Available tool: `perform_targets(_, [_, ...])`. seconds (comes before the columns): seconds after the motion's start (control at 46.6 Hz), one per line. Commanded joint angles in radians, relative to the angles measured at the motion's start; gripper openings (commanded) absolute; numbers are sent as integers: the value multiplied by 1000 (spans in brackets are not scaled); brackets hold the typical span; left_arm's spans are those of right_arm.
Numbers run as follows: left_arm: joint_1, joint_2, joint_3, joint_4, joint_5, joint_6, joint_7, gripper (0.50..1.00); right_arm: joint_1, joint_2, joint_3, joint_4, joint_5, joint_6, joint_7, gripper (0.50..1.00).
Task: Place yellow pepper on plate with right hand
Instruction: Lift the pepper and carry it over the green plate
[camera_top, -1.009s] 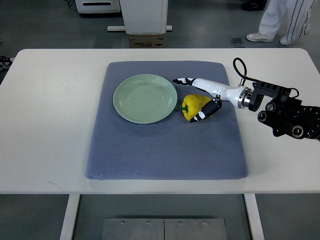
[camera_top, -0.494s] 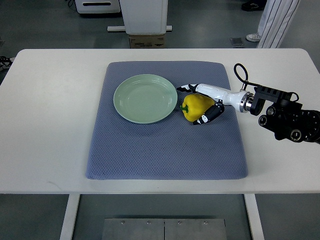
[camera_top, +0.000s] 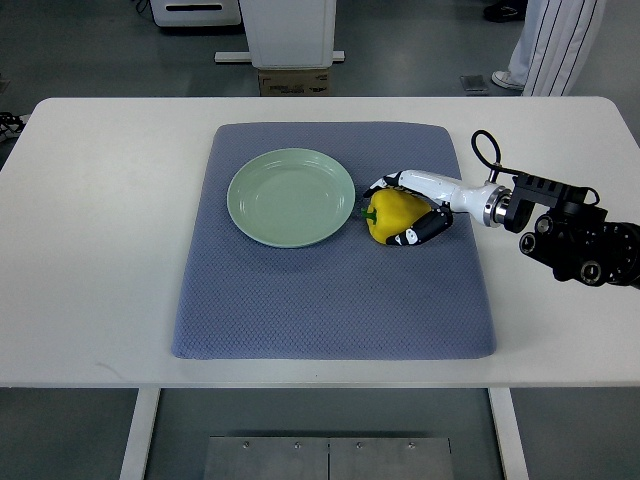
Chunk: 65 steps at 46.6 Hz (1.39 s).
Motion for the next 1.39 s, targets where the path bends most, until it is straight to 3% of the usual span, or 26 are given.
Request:
perform_targets(0.0, [0, 0, 0, -1, 0, 0, 0, 1000, 9, 0, 11, 0, 8, -1, -16, 500])
perform_targets(0.386, [0, 0, 0, 0, 0, 0, 0, 1000, 120, 63, 96, 2, 57, 2, -99, 500])
perform_targets(0.794, [0, 0, 0, 0, 0, 0, 0, 1000, 176, 253, 96, -47, 123, -1, -183, 500])
perform_targets(1.373, [0, 0, 0, 0, 0, 0, 0, 1000, 169, 253, 95, -55, 121, -1, -196, 500])
